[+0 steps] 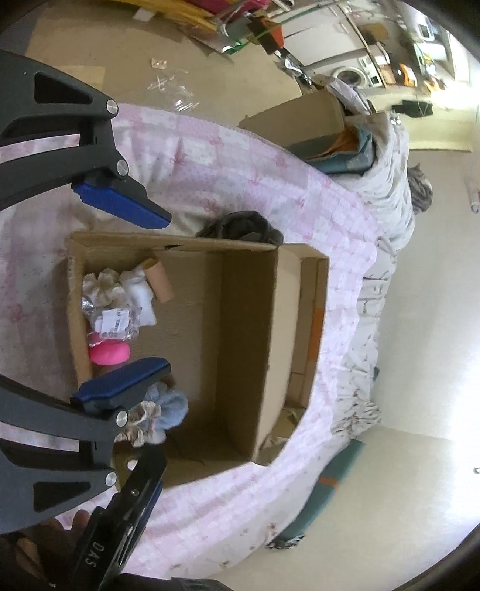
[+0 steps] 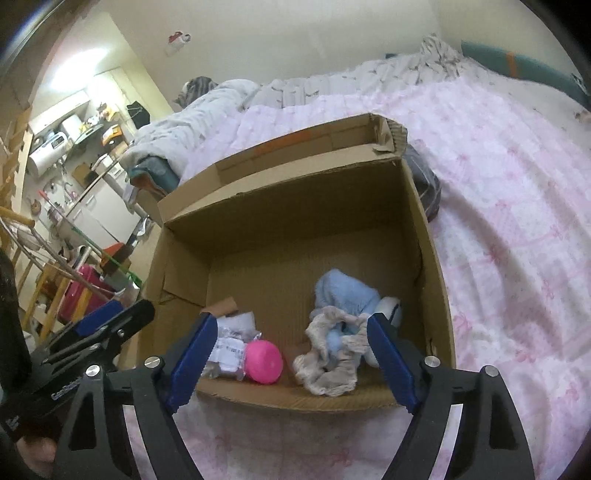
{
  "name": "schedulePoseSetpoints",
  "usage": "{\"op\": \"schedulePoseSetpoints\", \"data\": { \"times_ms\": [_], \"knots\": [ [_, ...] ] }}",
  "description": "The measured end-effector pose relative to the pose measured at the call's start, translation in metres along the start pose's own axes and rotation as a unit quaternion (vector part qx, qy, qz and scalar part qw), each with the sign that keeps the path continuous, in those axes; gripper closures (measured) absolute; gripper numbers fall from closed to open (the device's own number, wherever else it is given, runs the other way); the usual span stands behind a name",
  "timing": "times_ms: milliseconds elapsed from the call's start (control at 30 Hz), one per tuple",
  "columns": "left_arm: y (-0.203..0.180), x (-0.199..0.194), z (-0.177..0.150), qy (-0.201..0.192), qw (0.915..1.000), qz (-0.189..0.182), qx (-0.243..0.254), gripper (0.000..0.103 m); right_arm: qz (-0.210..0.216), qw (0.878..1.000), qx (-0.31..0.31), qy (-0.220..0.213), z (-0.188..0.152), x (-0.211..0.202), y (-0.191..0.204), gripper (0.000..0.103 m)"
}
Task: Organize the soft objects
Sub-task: 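Open the left gripper to drop the tag while the right releases the scrunchie, then withdraw both grippers up and away from the box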
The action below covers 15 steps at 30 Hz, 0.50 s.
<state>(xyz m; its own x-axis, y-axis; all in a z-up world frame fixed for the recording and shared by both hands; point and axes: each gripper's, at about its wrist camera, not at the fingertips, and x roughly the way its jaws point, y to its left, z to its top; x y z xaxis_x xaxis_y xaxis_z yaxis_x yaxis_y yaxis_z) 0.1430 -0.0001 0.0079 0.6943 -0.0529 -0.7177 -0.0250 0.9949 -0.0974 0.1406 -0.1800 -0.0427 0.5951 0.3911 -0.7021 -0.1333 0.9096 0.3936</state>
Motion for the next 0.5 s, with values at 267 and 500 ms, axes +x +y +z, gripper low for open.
{"op": "schedulePoseSetpoints", "data": {
  "times_ms": [267, 500],
  "knots": [
    [0.006, -0.043, -0.005, -0.017, 0.9998, -0.015, 0.002, 0.033, -0.009, 0.999, -0.006, -0.046, -0.003, -0.043, 0.011, 0.0],
    [0.015, -0.08, -0.013, -0.042, 0.9991, -0.006, 0.007, 0.033, -0.013, 0.997, -0.022, -0.076, -0.004, -0.087, 0.019, 0.0]
  ]
}}
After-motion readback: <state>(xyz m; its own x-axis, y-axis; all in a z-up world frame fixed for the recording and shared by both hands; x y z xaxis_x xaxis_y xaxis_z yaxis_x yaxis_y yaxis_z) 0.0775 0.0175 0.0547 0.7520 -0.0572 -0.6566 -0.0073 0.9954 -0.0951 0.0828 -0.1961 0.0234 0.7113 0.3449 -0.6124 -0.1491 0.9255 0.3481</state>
